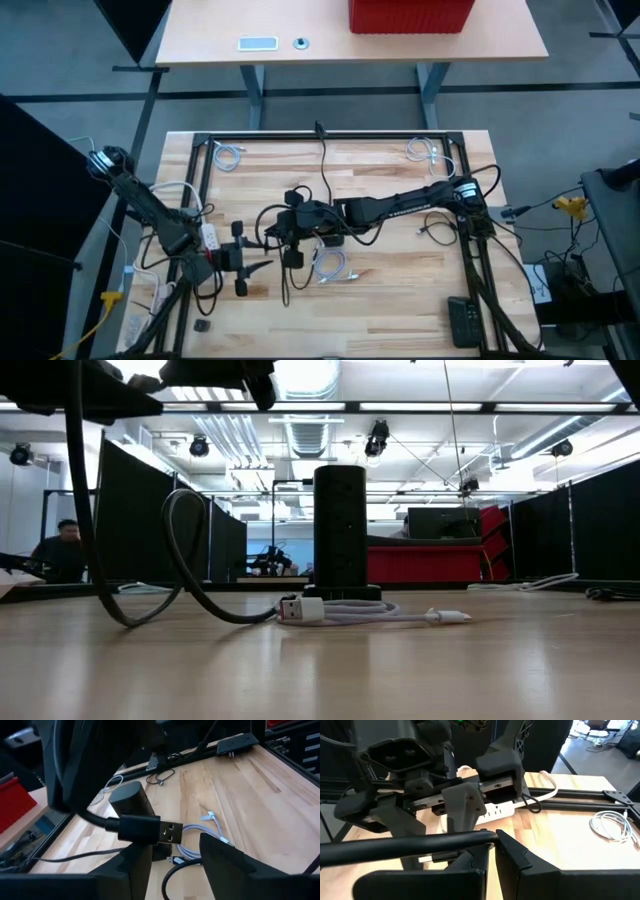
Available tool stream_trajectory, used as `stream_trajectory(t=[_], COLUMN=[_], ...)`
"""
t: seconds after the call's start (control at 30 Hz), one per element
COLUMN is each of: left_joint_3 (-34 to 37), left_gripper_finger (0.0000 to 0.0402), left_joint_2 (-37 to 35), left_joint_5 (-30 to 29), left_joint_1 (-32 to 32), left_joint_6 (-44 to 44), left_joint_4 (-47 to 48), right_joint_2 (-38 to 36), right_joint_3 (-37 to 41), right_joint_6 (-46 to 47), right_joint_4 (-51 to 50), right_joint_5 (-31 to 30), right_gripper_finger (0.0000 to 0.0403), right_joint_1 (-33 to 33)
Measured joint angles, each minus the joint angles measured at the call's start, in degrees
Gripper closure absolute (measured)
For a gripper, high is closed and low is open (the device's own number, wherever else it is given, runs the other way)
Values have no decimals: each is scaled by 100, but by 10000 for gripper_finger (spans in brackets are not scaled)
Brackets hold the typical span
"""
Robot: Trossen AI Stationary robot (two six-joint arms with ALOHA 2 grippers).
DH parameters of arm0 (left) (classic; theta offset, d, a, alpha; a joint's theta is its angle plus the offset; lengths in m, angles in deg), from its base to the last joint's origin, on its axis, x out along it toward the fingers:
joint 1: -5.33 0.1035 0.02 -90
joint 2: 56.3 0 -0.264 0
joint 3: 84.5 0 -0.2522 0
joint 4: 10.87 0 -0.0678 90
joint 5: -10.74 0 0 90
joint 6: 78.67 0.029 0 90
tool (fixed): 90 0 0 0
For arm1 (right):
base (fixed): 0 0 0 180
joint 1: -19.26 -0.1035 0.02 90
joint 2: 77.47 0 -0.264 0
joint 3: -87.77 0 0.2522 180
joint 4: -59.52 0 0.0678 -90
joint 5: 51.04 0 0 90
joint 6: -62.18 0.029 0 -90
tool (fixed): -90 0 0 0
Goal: Insert USB
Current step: Insert the left black charger cable into the white outlet extension
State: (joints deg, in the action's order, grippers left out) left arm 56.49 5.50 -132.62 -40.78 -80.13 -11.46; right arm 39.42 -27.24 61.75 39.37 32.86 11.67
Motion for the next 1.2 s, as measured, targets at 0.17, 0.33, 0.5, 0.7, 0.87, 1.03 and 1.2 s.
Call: stream_trajectory(t=[0.17, 0.33, 0.5, 0.7, 0.87, 1.03, 1.2], left_joint_3=[-22, -23, -24, -25, -25, -25, -32], left_gripper_finger=[254, 260, 265, 272, 278, 284, 289], left_joint_2=[0, -2, -4, -7, -7, -7, -54], left_joint_5=[2, 0, -2, -2, -2, 0, 9], left_joint_1=[0, 0, 0, 0, -2, -2, -33], left_joint_6=[42, 0, -53, -115, -125, -143, -303], left_joint_4=[-2, 63, 146, 240, 245, 260, 560], right_joint_2=[0, -6, -14, -24, -38, -42, -50], right_joint_3=[-4, -4, -3, -2, -2, -25, -26], right_joint_6=[-13, -14, -13, -10, -13, -20, -71], right_joint_4=[-8, -22, -36, -50, -46, -52, -54], right_joint_5=[-5, -7, -7, -12, -12, -9, -11], right_gripper_finger=[397, 397, 397, 397, 398, 398, 398], right_joint_1=[0, -7, -15, -24, -44, -89, -178])
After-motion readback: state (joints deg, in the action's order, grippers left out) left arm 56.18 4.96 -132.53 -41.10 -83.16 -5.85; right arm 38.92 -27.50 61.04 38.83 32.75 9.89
